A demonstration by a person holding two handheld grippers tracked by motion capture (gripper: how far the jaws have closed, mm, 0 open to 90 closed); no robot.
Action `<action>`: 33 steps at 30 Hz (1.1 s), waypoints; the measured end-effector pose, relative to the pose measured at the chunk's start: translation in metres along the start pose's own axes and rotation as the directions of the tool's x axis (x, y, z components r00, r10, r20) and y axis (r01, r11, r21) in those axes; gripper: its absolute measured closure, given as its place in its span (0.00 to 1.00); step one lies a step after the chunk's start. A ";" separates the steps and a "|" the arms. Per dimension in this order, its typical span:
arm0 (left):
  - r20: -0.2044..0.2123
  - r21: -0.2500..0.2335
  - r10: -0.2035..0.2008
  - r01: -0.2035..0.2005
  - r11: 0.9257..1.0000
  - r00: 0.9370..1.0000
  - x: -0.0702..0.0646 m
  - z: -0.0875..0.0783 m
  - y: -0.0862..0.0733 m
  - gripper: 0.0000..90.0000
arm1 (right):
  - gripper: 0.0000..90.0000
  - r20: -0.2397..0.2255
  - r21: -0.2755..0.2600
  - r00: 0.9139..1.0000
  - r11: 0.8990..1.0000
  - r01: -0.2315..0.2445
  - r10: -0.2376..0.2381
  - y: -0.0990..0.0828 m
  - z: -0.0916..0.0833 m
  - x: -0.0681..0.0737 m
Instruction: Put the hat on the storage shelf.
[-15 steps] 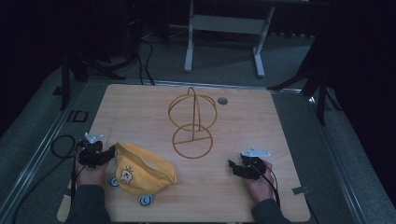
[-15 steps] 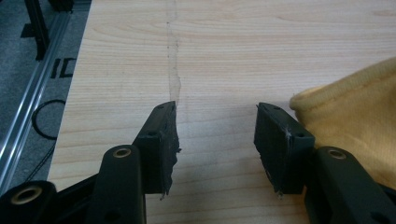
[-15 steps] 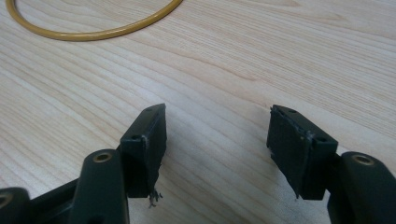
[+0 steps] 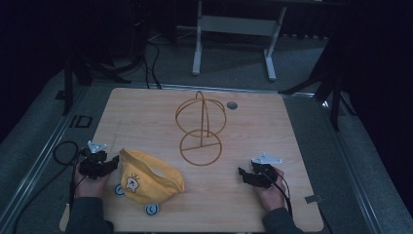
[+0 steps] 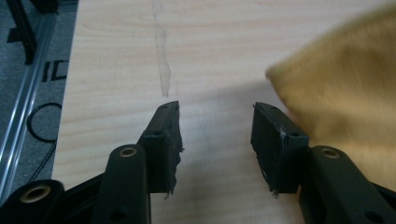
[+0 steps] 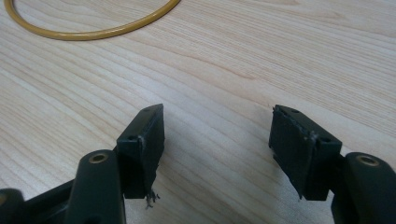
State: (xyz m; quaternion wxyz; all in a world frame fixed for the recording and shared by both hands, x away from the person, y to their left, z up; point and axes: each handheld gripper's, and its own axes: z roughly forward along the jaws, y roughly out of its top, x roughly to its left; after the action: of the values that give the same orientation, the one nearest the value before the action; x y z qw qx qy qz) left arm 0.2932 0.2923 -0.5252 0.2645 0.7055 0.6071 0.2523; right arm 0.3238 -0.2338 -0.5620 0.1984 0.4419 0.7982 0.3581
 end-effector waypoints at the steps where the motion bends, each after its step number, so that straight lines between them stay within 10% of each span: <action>1: 0.016 0.010 0.015 -0.015 1.000 1.000 0.000 -0.003 -0.003 0.60 | 0.39 0.001 0.001 1.000 1.000 0.000 0.000 0.000 0.000 0.000; 33: 0.150 0.044 0.055 -0.062 0.997 0.987 -0.016 -0.043 -0.050 0.58 | 0.39 0.002 0.003 1.000 1.000 -0.004 0.004 -0.001 -0.001 0.002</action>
State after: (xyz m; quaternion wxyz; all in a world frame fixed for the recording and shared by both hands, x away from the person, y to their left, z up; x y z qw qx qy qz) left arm 0.2261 0.2859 -0.5284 0.2843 0.7461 0.5707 0.1919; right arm 0.3218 -0.2332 -0.5619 0.1980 0.4442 0.7976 0.3569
